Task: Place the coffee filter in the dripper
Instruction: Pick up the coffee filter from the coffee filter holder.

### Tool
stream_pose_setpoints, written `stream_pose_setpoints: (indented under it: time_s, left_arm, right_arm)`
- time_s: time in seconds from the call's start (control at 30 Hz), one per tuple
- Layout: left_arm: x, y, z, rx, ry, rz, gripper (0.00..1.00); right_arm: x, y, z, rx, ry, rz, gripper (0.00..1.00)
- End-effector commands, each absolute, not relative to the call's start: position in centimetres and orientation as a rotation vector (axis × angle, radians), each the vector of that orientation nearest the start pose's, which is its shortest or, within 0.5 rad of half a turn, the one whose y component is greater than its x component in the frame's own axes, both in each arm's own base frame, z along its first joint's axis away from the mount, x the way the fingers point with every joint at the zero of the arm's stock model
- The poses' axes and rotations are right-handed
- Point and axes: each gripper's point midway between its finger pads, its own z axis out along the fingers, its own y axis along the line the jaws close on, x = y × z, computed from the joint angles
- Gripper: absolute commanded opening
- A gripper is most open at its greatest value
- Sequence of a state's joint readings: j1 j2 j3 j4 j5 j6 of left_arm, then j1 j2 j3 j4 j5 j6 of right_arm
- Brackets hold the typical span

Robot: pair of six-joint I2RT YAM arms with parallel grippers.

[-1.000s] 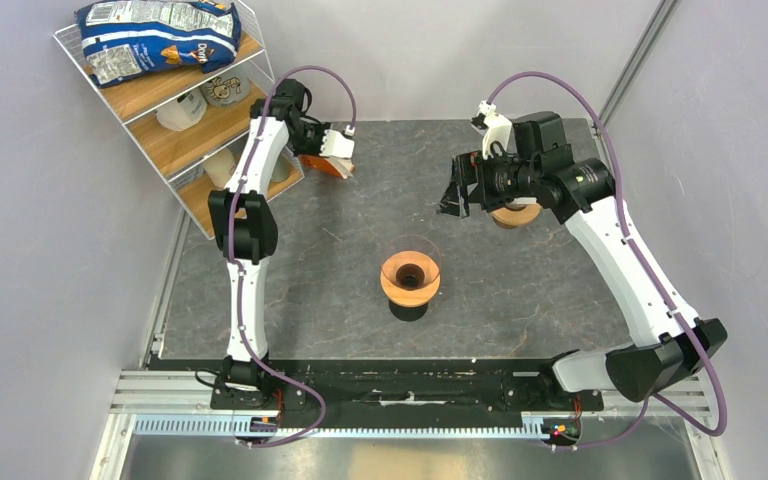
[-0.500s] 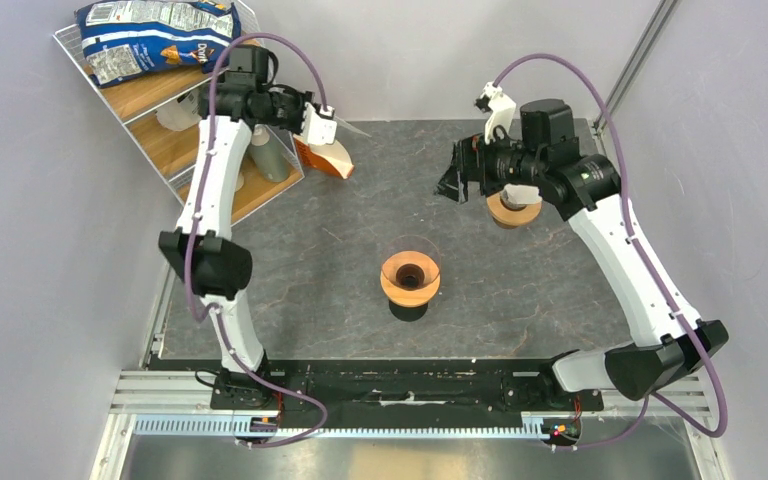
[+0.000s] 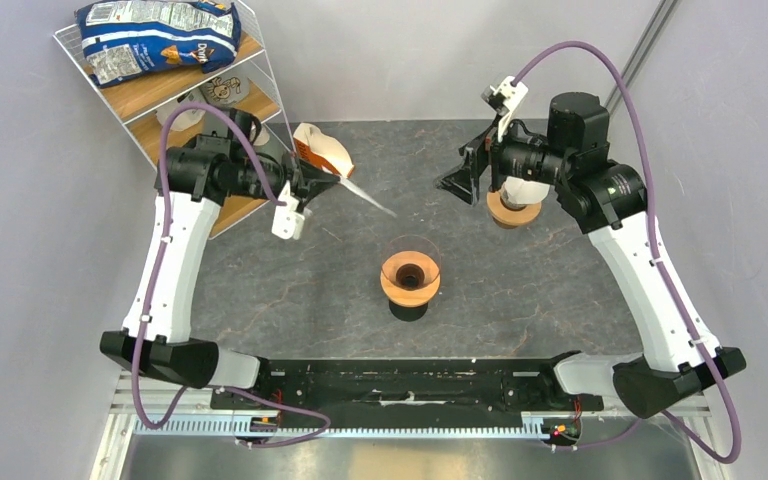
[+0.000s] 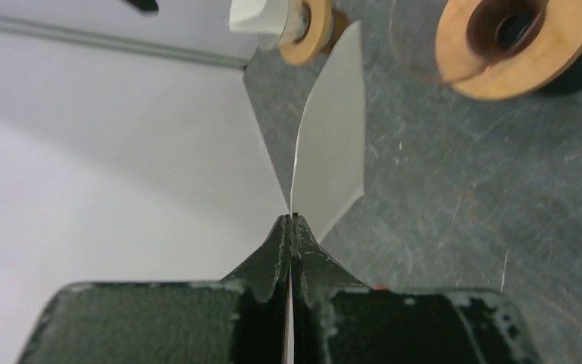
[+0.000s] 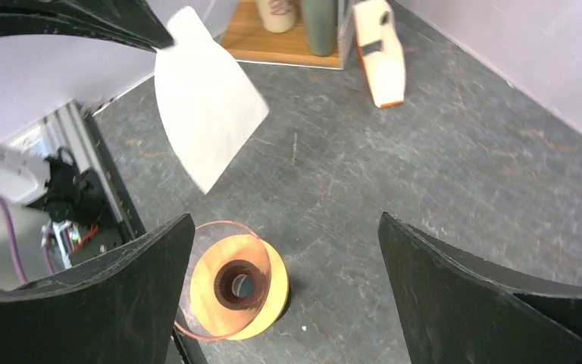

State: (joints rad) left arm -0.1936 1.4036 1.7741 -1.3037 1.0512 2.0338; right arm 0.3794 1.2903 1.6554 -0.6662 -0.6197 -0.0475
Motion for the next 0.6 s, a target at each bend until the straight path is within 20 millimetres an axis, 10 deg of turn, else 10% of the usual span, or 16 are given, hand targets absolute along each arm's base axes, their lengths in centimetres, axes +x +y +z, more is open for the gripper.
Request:
stream_pose_setpoints:
  time_s: [0.0, 0.33, 0.57]
  left_arm:
    - [23.0, -22.4, 39.9, 1.9, -0.192, 0.083, 0.02]
    - [17.6, -24.9, 42.8, 1.747, -0.445, 0.107, 0.02]
    - [13.0, -25.9, 44.0, 1.625, -0.605, 0.072, 0.02]
  right_arm:
    - [25.7, 23.8, 41.7, -1.064, 1.549, 0.922, 0.99]
    - [24.1, 26.7, 42.4, -1.018, 1.607, 1.266, 0.99]
    - [19.4, 28.5, 42.1, -1.136, 1.576, 1.536, 0.99]
